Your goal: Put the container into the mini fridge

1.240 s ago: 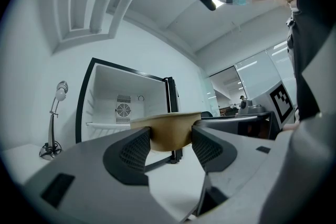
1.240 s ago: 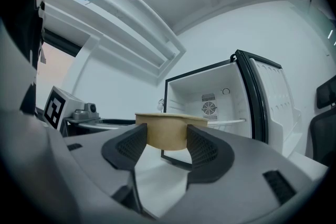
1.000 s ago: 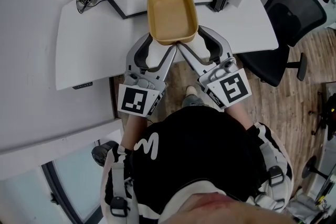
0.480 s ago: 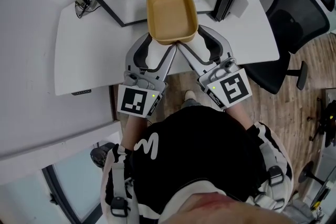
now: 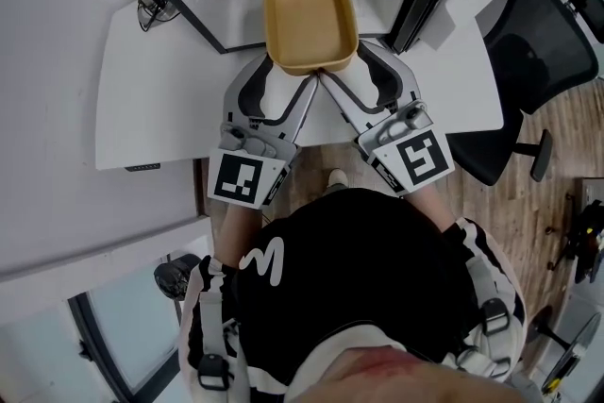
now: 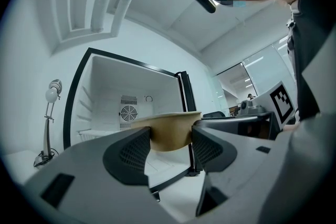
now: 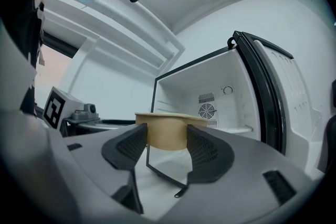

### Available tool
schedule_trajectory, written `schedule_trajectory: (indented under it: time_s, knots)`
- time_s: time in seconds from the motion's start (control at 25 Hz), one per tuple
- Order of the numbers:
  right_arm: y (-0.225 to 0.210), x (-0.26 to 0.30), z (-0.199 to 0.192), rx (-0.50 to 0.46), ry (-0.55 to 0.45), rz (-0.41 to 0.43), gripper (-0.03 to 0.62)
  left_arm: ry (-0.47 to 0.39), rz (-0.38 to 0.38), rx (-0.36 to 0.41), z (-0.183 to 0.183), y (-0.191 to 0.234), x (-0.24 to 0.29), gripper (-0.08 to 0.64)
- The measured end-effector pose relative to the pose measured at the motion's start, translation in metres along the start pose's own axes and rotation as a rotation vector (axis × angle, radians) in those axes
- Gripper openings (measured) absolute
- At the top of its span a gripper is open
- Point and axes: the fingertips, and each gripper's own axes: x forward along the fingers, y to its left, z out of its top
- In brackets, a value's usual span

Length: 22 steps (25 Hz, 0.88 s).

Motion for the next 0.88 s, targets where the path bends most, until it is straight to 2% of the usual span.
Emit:
schedule_trajectory:
  time_s: [0.88]
  knots:
    - [-0.026,0.026,0.014,-0.002,-0.028,0.044,0.247,-0.014,0.044,0.004,0.013,0.02,0.029,0.252]
